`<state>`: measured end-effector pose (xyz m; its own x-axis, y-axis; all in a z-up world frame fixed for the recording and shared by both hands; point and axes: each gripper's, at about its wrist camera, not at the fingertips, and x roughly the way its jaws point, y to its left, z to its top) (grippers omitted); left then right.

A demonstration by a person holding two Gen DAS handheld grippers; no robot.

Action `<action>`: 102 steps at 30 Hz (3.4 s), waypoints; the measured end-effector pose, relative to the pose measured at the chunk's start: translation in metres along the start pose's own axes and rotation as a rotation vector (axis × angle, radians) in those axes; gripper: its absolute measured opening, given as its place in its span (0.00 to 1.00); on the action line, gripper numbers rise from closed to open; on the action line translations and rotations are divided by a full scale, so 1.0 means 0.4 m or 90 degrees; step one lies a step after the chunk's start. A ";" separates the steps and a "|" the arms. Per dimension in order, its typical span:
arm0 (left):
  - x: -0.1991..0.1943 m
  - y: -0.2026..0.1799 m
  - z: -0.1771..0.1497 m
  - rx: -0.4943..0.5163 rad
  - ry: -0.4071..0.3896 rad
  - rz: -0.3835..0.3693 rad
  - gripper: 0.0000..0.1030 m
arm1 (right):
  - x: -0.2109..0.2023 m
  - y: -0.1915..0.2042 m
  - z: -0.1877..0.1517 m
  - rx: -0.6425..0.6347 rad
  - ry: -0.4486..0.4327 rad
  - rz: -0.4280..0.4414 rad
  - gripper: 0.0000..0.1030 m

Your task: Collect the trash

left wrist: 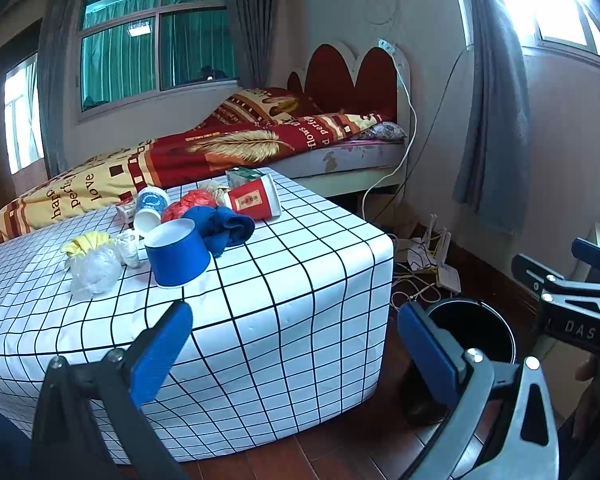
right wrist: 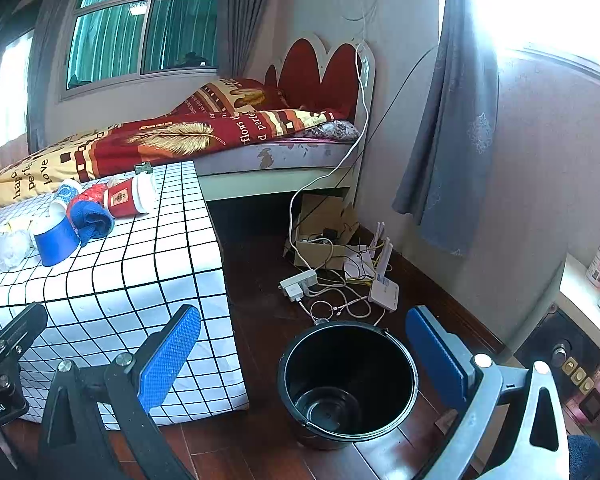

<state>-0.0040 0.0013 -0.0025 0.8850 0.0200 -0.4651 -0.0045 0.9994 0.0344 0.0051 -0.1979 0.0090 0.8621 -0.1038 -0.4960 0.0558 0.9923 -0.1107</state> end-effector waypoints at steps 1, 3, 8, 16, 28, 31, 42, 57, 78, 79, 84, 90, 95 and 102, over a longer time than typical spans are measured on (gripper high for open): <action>-0.001 0.000 -0.001 0.000 0.000 0.001 1.00 | 0.000 0.000 0.000 0.000 0.000 0.001 1.00; -0.001 0.002 -0.001 0.000 -0.001 -0.001 1.00 | -0.001 0.000 0.001 0.000 0.000 0.001 1.00; -0.001 0.000 0.000 0.000 -0.001 0.000 1.00 | -0.003 0.000 0.003 0.001 -0.001 0.001 1.00; 0.001 -0.003 0.002 0.001 0.002 0.000 1.00 | -0.002 0.001 0.002 0.000 -0.001 0.000 1.00; 0.001 -0.007 0.003 0.003 0.001 -0.001 1.00 | -0.006 0.004 0.005 0.000 -0.001 0.002 1.00; 0.002 -0.007 0.003 0.003 0.001 -0.001 1.00 | -0.009 0.002 0.006 0.002 0.000 0.004 1.00; 0.003 -0.018 0.006 0.004 0.001 0.003 1.00 | 0.006 0.005 0.001 -0.002 0.003 0.005 1.00; 0.009 0.004 0.001 -0.013 0.001 0.002 1.00 | 0.006 0.014 -0.001 -0.005 0.004 0.009 1.00; 0.035 0.326 0.028 -0.103 -0.020 0.130 1.00 | 0.140 0.300 0.088 -0.114 0.043 0.213 1.00; 0.043 0.344 0.029 -0.107 -0.009 0.143 1.00 | 0.143 0.324 0.097 -0.108 0.040 0.237 1.00; 0.076 0.467 0.004 -0.160 0.016 0.174 1.00 | 0.175 0.438 0.118 -0.139 0.032 0.298 1.00; 0.118 0.573 -0.024 -0.194 0.035 0.185 0.97 | 0.227 0.599 0.131 -0.171 0.037 0.395 0.90; 0.167 0.599 -0.020 -0.194 0.046 0.159 0.86 | 0.282 0.725 0.138 -0.209 0.043 0.440 0.82; 0.251 0.606 0.002 -0.182 0.062 0.117 0.86 | 0.354 0.811 0.157 -0.275 0.052 0.464 0.74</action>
<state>0.0842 0.2456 -0.0400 0.8090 0.1890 -0.5566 -0.3019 0.9461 -0.1176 0.1768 0.1137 -0.0430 0.5676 0.5300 -0.6301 -0.7108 0.7016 -0.0502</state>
